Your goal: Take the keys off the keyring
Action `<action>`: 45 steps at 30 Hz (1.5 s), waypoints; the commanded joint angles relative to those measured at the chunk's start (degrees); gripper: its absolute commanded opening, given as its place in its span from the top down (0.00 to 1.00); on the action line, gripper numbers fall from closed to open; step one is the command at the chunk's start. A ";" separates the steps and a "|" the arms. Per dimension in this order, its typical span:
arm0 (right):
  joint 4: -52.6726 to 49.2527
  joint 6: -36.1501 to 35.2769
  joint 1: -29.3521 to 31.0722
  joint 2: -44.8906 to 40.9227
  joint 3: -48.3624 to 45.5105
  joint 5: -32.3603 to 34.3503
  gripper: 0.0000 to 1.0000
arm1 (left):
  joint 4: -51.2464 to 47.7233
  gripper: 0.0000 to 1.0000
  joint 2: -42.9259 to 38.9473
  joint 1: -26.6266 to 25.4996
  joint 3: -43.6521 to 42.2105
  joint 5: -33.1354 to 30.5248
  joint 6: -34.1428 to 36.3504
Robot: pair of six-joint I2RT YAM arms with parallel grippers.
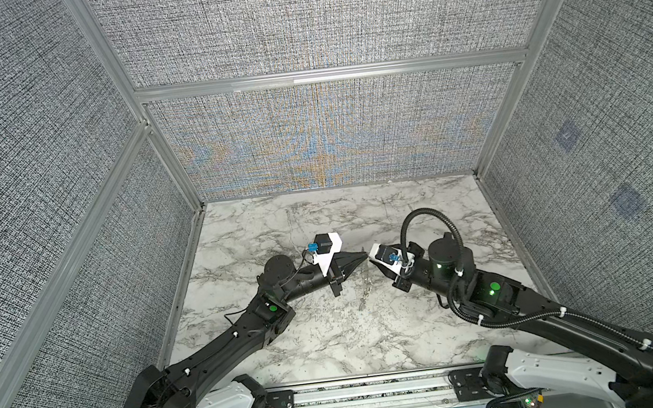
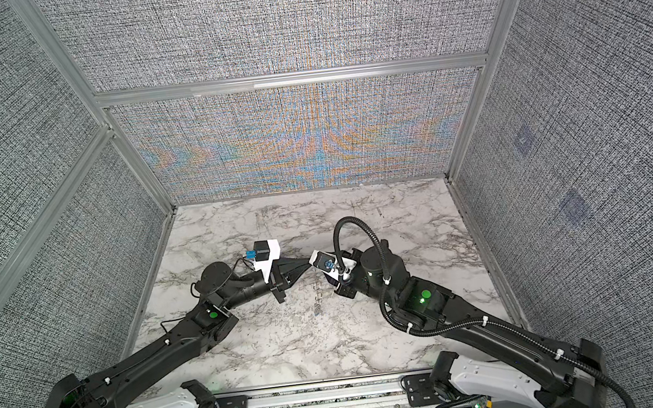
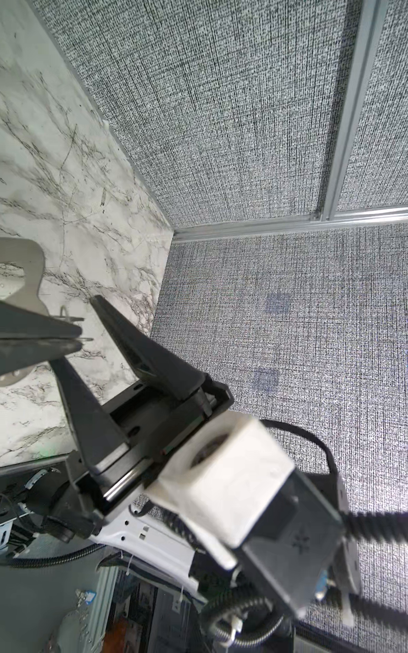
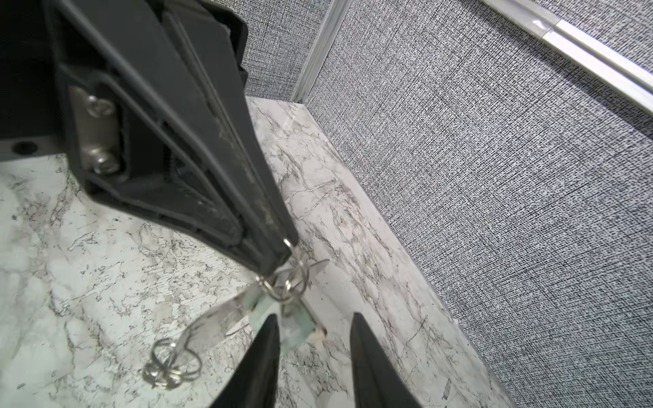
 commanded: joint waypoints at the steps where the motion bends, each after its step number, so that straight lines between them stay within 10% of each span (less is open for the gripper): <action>1: -7.94 -0.84 -1.22 -0.17 1.72 -4.25 0.61 | 4.21 1.00 0.14 0.02 -0.14 1.51 -0.82; 21: -27.68 0.38 -14.93 4.80 20.40 -32.24 0.70 | 1.36 1.00 -0.24 0.42 1.02 2.45 4.96; 45: -25.35 3.80 -15.81 8.55 19.76 -42.93 0.75 | 2.82 1.00 0.26 0.68 0.99 6.99 4.33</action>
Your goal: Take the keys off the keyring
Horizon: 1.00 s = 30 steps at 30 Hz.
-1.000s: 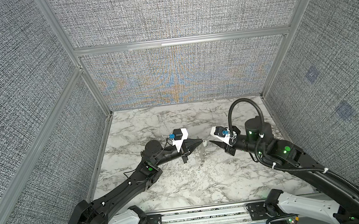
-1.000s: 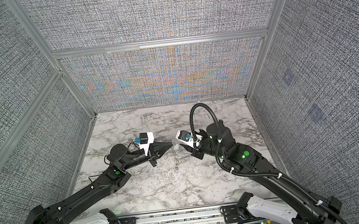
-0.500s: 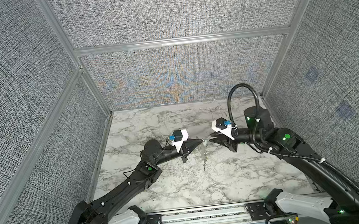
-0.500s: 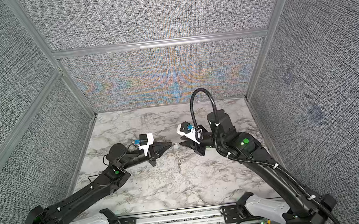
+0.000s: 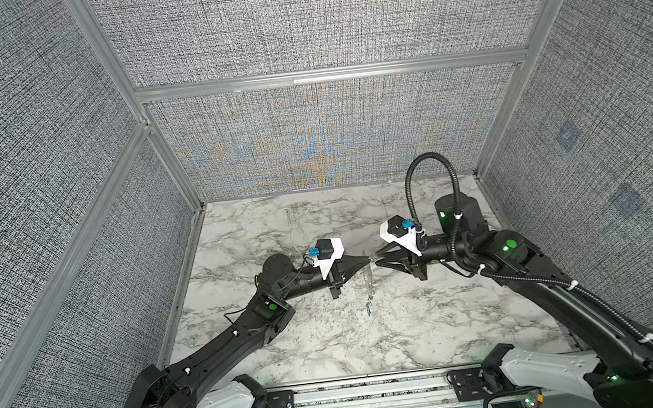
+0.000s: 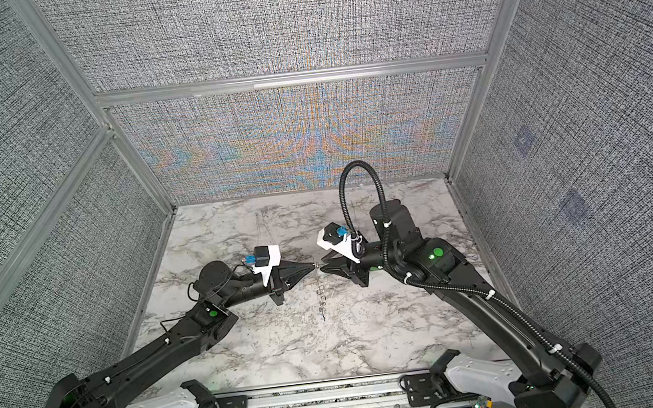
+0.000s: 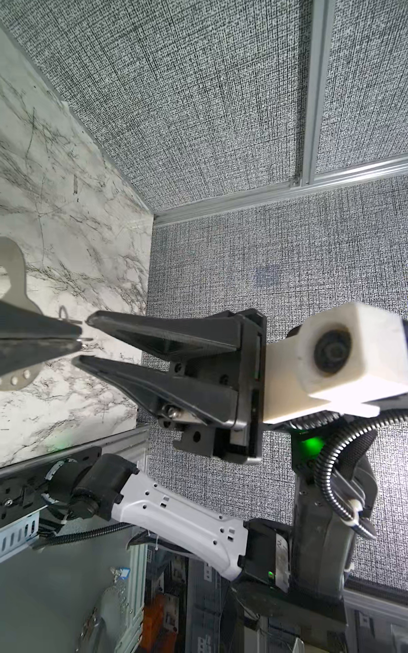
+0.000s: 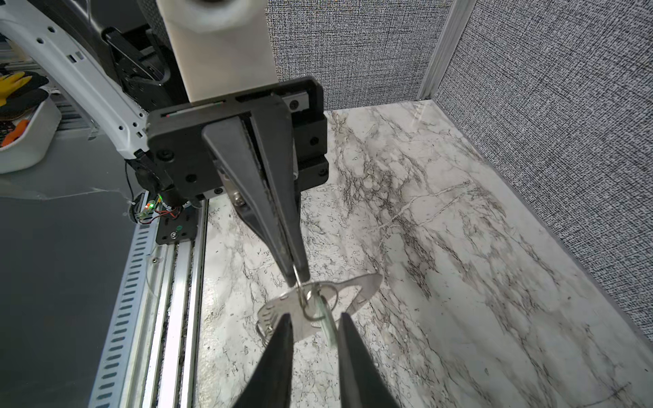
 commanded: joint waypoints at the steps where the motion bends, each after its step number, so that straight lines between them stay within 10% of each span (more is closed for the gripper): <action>1: 0.50 0.43 -0.15 -0.19 -0.04 -2.04 0.75 | 1.78 1.00 0.05 0.03 0.47 0.93 0.14; 30: 1.01 1.86 -0.22 1.06 0.23 -5.74 0.97 | -2.74 1.00 0.28 -0.02 1.93 2.48 2.26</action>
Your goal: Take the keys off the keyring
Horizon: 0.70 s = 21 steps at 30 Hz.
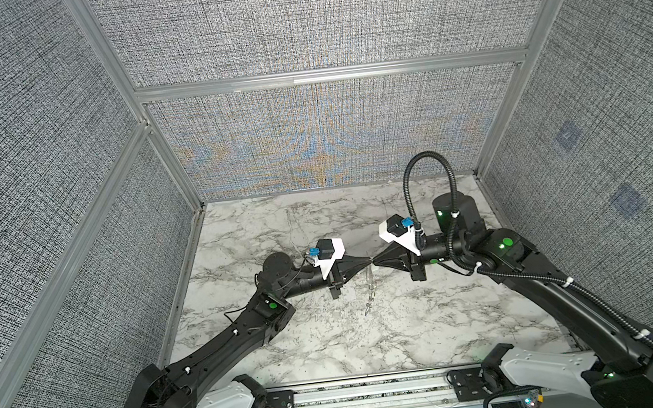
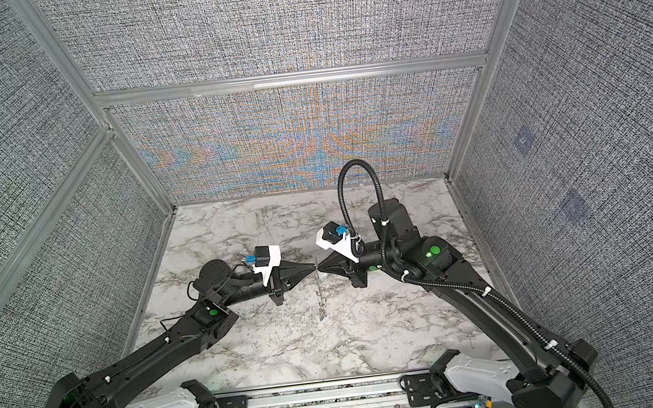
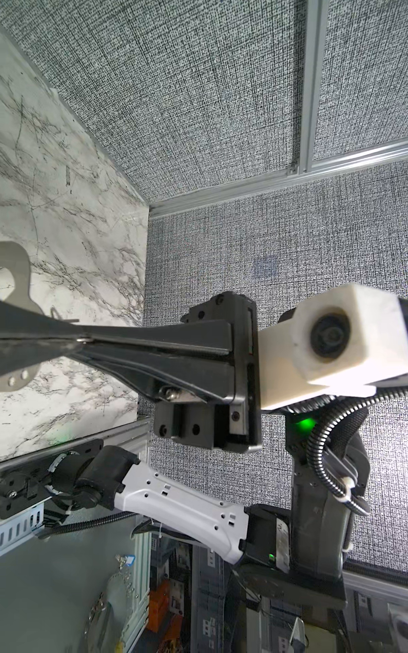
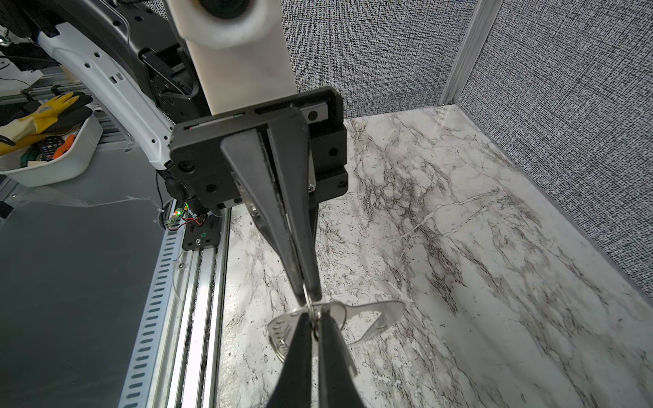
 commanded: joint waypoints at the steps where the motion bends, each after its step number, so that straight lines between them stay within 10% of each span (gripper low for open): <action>1: 0.15 0.17 0.10 -0.05 0.23 -1.08 0.98 | -3.37 1.00 -0.22 0.03 1.44 0.24 2.64; 8: -4.99 -0.67 0.06 0.70 1.79 1.21 1.00 | -24.14 1.00 -2.34 0.08 8.85 -5.91 17.47; 11: -7.53 -0.68 0.10 1.23 2.78 2.60 1.00 | -35.27 0.76 -2.88 -0.05 13.76 -10.61 25.20; 21: -14.52 -0.42 0.19 3.61 6.60 5.48 1.00 | -51.50 0.75 -2.05 -3.57 23.24 -19.61 42.46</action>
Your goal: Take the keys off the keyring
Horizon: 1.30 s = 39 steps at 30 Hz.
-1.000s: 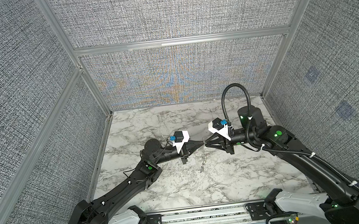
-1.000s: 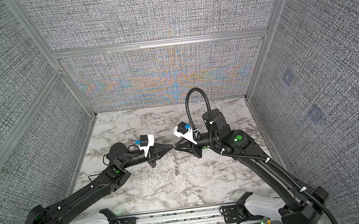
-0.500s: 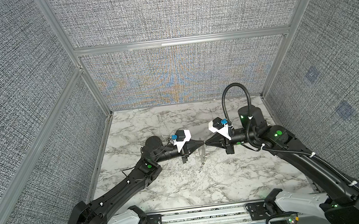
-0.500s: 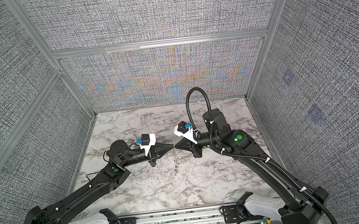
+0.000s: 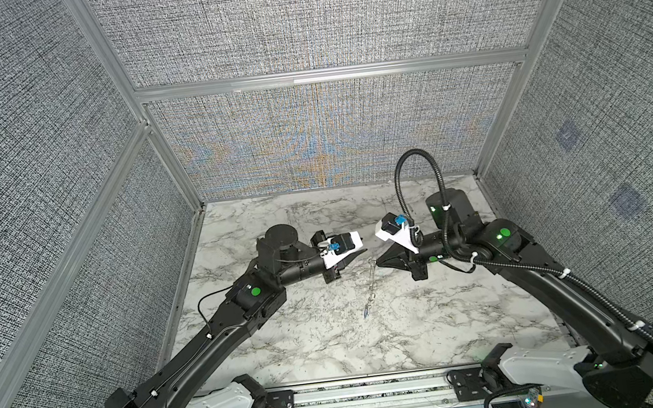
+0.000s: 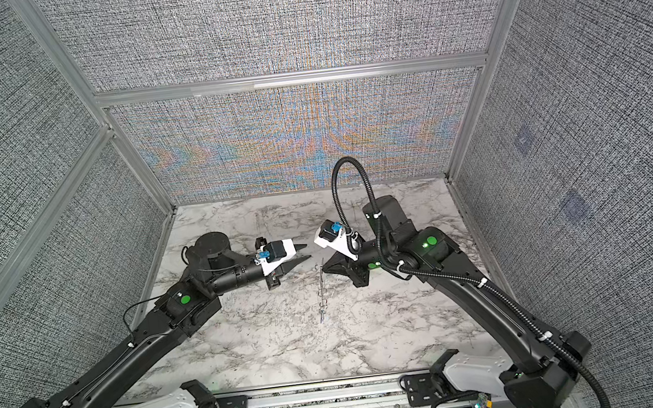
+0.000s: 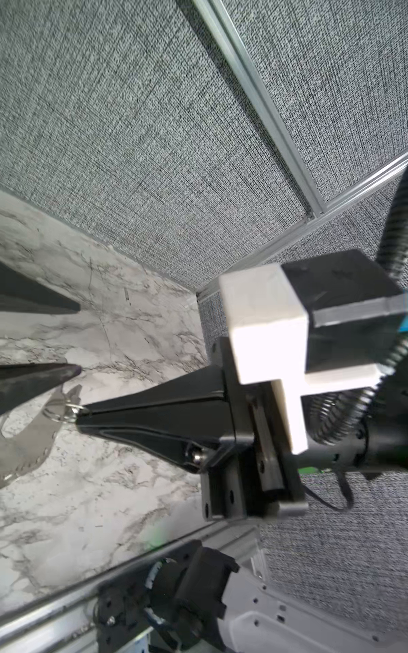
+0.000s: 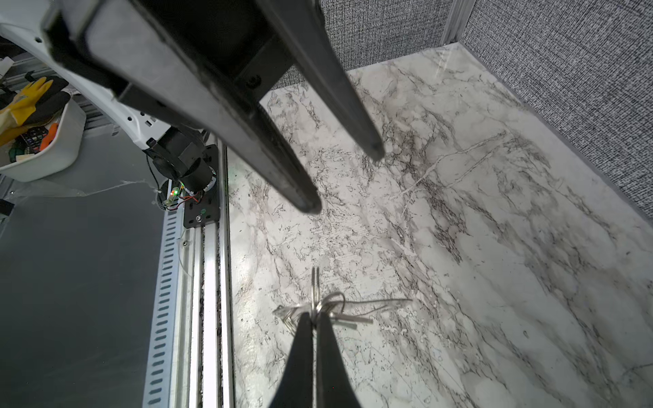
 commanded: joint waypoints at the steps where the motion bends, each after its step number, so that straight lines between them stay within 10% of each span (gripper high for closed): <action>1: -2.58 -0.13 0.19 0.00 0.63 0.75 1.00 | -7.23 0.75 0.79 -1.67 1.82 -3.69 8.55; 18: -7.00 0.24 1.07 2.24 3.01 2.94 1.00 | -14.15 0.81 5.99 -11.88 6.99 -18.72 19.41; 39: -8.27 -0.37 1.44 3.61 3.99 5.13 1.00 | -17.85 0.74 5.52 -12.68 9.32 -19.58 18.79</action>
